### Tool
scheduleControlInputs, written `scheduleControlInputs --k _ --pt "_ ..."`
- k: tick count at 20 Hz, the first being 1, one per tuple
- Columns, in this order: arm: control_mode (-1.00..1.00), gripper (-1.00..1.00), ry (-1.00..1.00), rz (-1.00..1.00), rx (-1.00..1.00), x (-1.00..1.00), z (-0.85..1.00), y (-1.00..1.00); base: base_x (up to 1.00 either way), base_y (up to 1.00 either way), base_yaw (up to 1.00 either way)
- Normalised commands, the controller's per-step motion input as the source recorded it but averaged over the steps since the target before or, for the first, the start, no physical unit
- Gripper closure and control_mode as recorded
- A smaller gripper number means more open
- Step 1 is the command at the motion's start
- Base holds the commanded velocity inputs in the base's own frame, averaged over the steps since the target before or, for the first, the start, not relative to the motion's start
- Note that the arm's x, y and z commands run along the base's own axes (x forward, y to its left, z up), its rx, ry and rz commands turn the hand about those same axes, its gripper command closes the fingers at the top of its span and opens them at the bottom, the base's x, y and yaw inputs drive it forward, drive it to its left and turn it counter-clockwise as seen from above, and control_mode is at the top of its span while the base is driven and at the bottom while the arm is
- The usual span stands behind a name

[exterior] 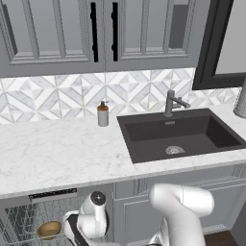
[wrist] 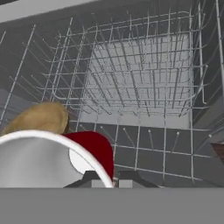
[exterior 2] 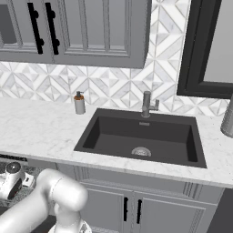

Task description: Pick up the cup and bowl from the counter, place them in the dishwasher, and close the dishwasher door.

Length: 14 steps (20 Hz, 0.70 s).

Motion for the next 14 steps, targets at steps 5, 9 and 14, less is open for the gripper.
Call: scheduleControlInputs --k 5,9,14 --pt "-1.00 1.00 0.02 0.00 0.00 0.00 -0.28 0.00 0.00 0.00 0.00" --pt "-1.00 1.00 0.09 -0.01 -0.01 0.00 -0.14 0.00 0.00 0.00 0.00" --pt "-1.00 -1.00 0.03 -0.02 -0.02 0.00 0.00 0.13 0.00 0.00 0.00"
